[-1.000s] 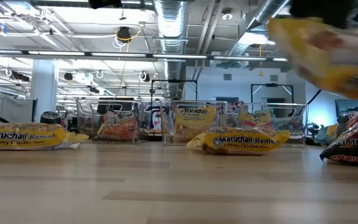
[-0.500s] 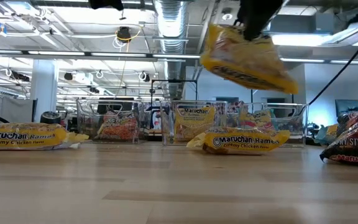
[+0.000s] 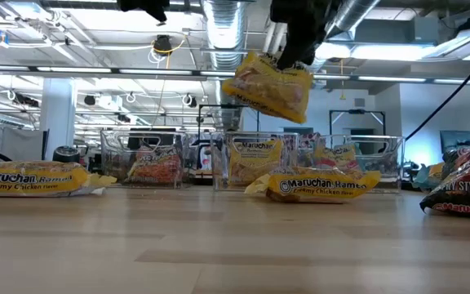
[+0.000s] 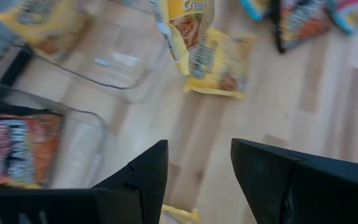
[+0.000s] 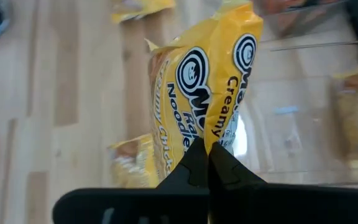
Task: Sort Maruchan noodles
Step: Put the yellow noodle pack into the middle transparent bin
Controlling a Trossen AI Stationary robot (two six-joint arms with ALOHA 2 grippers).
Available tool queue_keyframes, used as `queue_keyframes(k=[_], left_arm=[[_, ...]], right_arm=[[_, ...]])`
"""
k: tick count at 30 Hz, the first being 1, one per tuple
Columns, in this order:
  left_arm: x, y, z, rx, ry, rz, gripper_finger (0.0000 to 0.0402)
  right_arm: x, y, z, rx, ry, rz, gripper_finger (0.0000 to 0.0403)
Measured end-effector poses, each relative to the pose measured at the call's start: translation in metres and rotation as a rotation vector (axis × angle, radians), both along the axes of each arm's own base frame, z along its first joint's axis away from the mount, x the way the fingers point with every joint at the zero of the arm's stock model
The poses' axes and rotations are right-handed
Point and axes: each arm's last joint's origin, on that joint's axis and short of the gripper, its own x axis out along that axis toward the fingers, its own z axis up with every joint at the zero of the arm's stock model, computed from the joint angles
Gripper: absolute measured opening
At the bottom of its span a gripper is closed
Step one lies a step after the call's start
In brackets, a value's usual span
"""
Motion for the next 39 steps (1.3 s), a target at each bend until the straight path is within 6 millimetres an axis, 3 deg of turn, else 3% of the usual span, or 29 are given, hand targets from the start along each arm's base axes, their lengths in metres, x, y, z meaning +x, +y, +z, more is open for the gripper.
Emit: queue_keyframes(k=[10,19,34,39], left_arm=[[-0.001,0.023,0.002,0.128,-0.006,0.176,0.0162],[-0.003,0.046,0.002,0.147,0.007,0.248,0.0162],[-0.009,0.072,0.002,0.147,0.016,0.357,0.0162],[-0.011,0.077,0.002,0.156,0.023,0.368,0.0162]], right_arm=[[-0.008,-0.048,0.007,-0.056,-0.102,-0.124,0.0001],[-0.011,-0.081,0.017,-0.213,-0.224,-0.166,0.0001],[-0.021,-0.111,0.026,-0.443,-0.261,-0.142,0.0001],[-0.017,-0.121,0.015,-0.481,-0.218,-0.108,0.0002]])
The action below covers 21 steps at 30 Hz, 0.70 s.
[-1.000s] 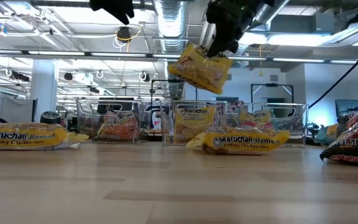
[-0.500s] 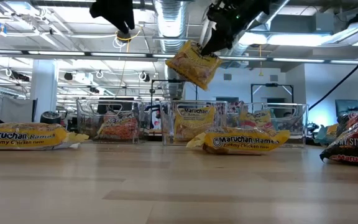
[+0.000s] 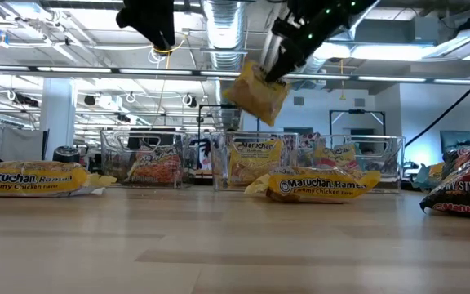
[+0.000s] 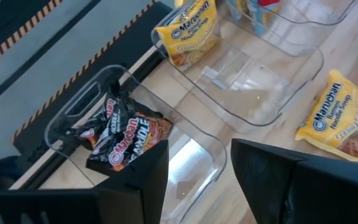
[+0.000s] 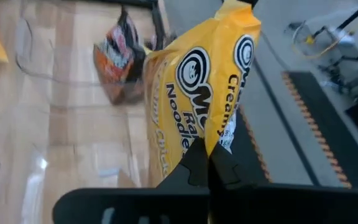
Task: Sort Maruchan noodles
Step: Put the yellow noodle pack into the middle transparent bin
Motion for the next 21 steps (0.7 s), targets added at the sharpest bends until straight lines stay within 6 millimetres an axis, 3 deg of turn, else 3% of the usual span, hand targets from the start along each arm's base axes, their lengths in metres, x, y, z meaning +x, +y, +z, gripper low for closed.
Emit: queue_keyframes(k=[21], left_arm=[[-0.002,0.005,0.0,0.012,0.015,0.003,0.0162]], right_arm=[[0.038,-0.016,-0.082,0.119,0.253,-0.008,0.0003]])
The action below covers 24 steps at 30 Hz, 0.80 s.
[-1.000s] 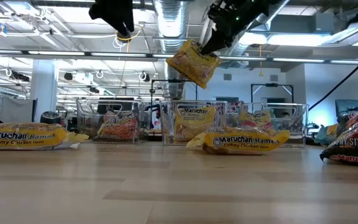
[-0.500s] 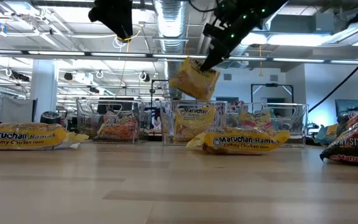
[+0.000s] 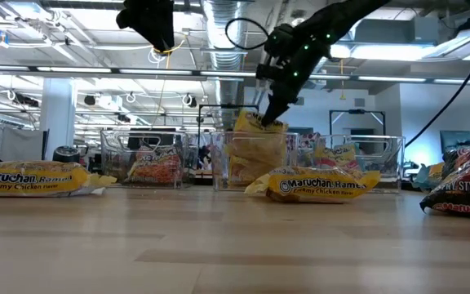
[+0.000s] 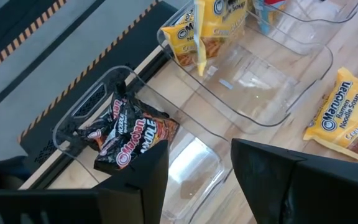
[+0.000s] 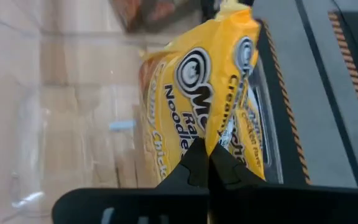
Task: Sort Maruchan noodles
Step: Put the yellow noodle pack into the middle transparent bin
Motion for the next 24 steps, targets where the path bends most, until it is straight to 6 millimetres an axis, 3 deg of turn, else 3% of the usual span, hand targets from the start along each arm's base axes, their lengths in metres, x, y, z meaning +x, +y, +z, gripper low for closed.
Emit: queue_keyframes(k=[13,24], left_arm=[[0.0,0.0,0.0,0.011,0.013,-0.016,0.0162],[0.0,0.0,0.0,0.009,0.009,-0.02,0.0162]], right_arm=[[0.013,-0.003,-0.035,-0.001,0.112,0.026,0.0003],[0.021,-0.01,-0.048,-0.108,0.156,0.034,0.0009]])
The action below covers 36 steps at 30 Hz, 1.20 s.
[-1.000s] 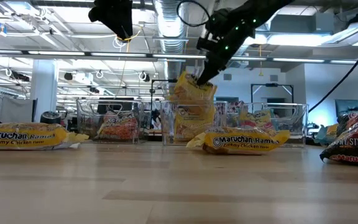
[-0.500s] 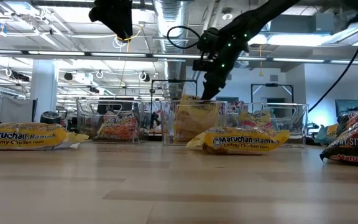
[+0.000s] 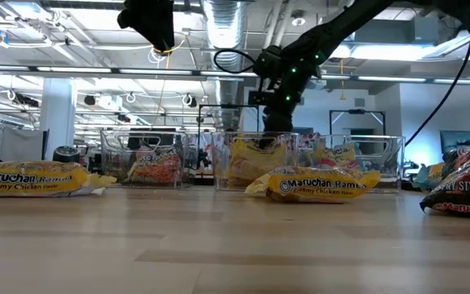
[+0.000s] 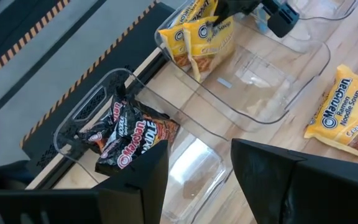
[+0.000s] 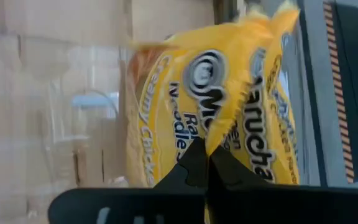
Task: Sort Maruchan noodles
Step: Put the yellow noodle pack into the middle transparent bin, then put the black noodle pack into the left transparent bin
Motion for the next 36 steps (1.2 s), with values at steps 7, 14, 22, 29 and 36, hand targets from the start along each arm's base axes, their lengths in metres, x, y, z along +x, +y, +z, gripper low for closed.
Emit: queue_keyframes(k=[7,14,22,29,36], left_arm=[[0.0,0.0,0.0,0.0,0.003,-0.008,0.0162],[0.0,-0.001,0.0,-0.018,-0.001,-0.025,0.0162],[0.0,-0.001,0.0,-0.021,-0.005,-0.02,0.0162],[0.0,-0.001,0.0,-0.011,0.007,-0.035,0.0162],[0.0,-0.001,0.0,-0.01,0.007,-0.036,0.0162]], right_arm=[[0.003,0.003,-0.001,-0.033,0.019,0.056,0.0043],[0.003,0.003,-0.001,-0.027,0.013,0.044,0.0071],[0.004,0.005,-0.001,0.014,-0.003,-0.008,0.0109],[0.007,0.011,0.001,-0.066,0.046,-0.045,0.0153],[0.014,0.015,0.03,-0.076,0.061,-0.055,0.0173]])
